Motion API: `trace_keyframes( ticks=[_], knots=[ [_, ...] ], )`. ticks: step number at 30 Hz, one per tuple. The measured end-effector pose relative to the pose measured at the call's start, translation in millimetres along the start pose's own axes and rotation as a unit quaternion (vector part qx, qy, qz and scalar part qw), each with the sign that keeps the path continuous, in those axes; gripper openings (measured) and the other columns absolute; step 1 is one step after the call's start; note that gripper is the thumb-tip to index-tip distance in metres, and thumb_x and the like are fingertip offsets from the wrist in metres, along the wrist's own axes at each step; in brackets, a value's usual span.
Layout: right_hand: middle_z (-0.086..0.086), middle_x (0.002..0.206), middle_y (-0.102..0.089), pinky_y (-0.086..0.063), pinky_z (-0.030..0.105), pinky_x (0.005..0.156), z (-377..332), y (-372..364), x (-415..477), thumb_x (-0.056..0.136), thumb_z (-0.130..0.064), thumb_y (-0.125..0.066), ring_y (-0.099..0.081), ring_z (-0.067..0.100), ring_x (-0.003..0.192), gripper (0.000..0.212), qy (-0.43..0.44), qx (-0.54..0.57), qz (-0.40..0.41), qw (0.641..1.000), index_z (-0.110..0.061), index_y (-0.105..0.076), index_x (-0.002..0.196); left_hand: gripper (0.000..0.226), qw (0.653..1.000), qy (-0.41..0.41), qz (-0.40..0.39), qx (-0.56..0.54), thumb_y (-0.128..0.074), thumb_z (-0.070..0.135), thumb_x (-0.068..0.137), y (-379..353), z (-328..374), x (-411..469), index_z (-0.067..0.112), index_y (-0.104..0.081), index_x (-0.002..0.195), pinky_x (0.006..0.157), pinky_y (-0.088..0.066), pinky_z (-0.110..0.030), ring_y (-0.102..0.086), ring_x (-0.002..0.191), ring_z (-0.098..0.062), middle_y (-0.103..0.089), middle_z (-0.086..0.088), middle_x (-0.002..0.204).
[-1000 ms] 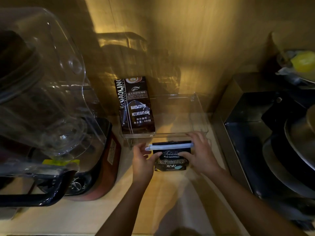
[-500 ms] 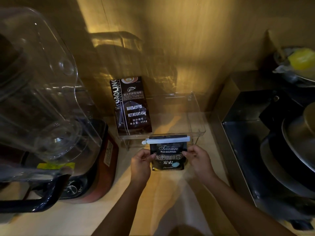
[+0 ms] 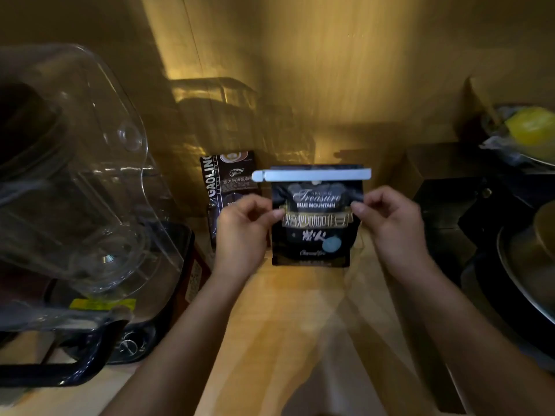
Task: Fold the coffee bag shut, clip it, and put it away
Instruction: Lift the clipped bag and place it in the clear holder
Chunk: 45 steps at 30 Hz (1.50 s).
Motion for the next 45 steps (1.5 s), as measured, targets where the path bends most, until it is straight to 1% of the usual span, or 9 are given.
trace_keyframes(
  ticks=[2, 7, 11, 14, 16, 22, 29, 39, 45],
  knots=[
    [0.005, 0.072, -0.056, -0.044, 0.037, 0.065, -5.4, 0.9, 16.7, 0.082, -0.007, -0.058, -0.053, 0.024, 0.072, 0.013, 0.01, -0.008, 0.011, 1.0, -0.01, -0.055, 0.07, 0.027, 0.999, -0.022, 0.026, 0.04, -0.07, 0.007, 0.074, -5.6, 7.8, 15.5, 0.025, -0.058, 0.058, 0.058, -0.046, -0.019, -0.052, 0.057, 0.0, -0.058, 0.01, 0.061],
    [-0.001, 0.066, -0.051, -0.04, 0.036, 0.064, 17.7, -12.5, 44.5, 0.083, -0.007, -0.057, -0.048, 0.018, 0.067, 0.026, -0.041, -0.04, 0.037, 0.998, -0.02, -0.048, 0.062, 0.011, 0.991, 0.032, 0.082, 0.1, -0.069, 0.012, 0.077, -28.8, -12.8, 37.4, 0.011, -0.062, 0.068, 0.059, -0.047, -0.036, -0.051, 0.056, -0.015, -0.058, 0.0, 0.06],
    [-0.004, 0.067, -0.051, -0.038, 0.031, 0.061, 53.6, -21.5, 35.5, 0.085, -0.013, -0.057, -0.048, 0.013, 0.063, 0.026, -0.088, -0.039, 0.025, 0.995, -0.026, -0.047, 0.065, 0.001, 0.985, 0.091, 0.099, 0.108, -0.063, 0.013, 0.081, -44.6, -41.0, 25.0, 0.013, -0.062, 0.082, 0.068, -0.052, -0.036, -0.064, 0.076, -0.025, -0.066, -0.004, 0.077],
    [-0.003, 0.083, -0.054, -0.038, 0.022, 0.061, 68.4, -23.5, 25.2, 0.076, -0.017, -0.069, -0.05, 0.006, 0.073, 0.023, -0.096, -0.046, 0.027, 0.994, -0.026, -0.048, 0.079, 0.026, 0.987, 0.141, 0.047, 0.064, -0.064, 0.016, 0.08, -57.8, -53.4, 14.8, 0.015, -0.051, 0.103, 0.087, -0.05, -0.044, -0.059, 0.096, -0.027, -0.06, -0.009, 0.105],
    [0.003, 0.097, -0.054, -0.039, 0.02, 0.064, 75.3, -27.8, 19.4, 0.07, -0.016, -0.075, -0.051, 0.006, 0.081, 0.039, -0.105, -0.07, 0.02, 0.992, -0.024, -0.044, 0.092, 0.038, 0.983, 0.166, 0.053, 0.054, -0.066, 0.021, 0.078, -64.7, -55.4, 7.2, 0.02, -0.044, 0.109, 0.094, -0.045, -0.042, -0.052, 0.099, -0.025, -0.047, -0.005, 0.109],
    [0.009, 0.119, -0.052, -0.049, 0.044, 0.087, 83.7, -41.1, 14.1, 0.073, -0.012, -0.073, -0.052, 0.023, 0.108, 0.054, -0.064, -0.151, 0.012, 0.986, -0.02, -0.035, 0.11, 0.041, 0.976, 0.194, 0.104, 0.003, -0.069, 0.028, 0.076, -76.6, -49.8, 6.4, 0.022, -0.043, 0.107, 0.092, -0.044, -0.04, -0.049, 0.098, -0.023, -0.042, -0.005, 0.108],
    [0.011, 0.119, -0.055, -0.049, 0.041, 0.084, 93.8, -48.4, 41.7, 0.074, -0.012, -0.071, -0.054, 0.026, 0.108, 0.054, -0.044, -0.18, 0.032, 0.982, -0.019, -0.033, 0.112, 0.04, 0.971, 0.194, 0.138, 0.011, -0.067, 0.03, 0.078, -90.0, -52.1, 34.1, 0.02, -0.044, 0.109, 0.081, -0.04, -0.03, -0.049, 0.095, -0.022, -0.044, -0.008, 0.111],
    [0.017, 0.115, -0.059, -0.049, 0.041, 0.072, 98.1, -56.0, 96.2, 0.08, -0.017, -0.065, -0.059, 0.037, 0.099, 0.051, -0.029, -0.247, 0.029, 0.968, -0.012, -0.031, 0.117, 0.05, 0.966, 0.209, 0.14, 0.061, -0.063, 0.034, 0.081, -102.4, -57.1, 85.9, 0.017, -0.039, 0.121, 0.088, -0.048, -0.045, -0.051, 0.108, -0.038, -0.043, -0.017, 0.123],
    [0.015, 0.118, -0.057, -0.052, 0.045, 0.072, 97.1, -57.2, 107.3, 0.083, -0.024, -0.061, -0.059, 0.036, 0.098, 0.051, -0.038, -0.269, 0.007, 0.962, -0.016, -0.028, 0.12, 0.046, 0.967, 0.193, 0.136, 0.095, -0.06, 0.036, 0.082, -104.4, -58.1, 102.6, 0.017, -0.039, 0.119, 0.085, -0.048, -0.044, -0.052, 0.107, -0.038, -0.044, -0.018, 0.124]
  ],
)
Point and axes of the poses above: each hand's wrist, its own x-axis towards the middle knuckle, its own y-axis out of the back of the hand, z = x × y, the point moved 2 cm from there along x, towards the middle knuckle
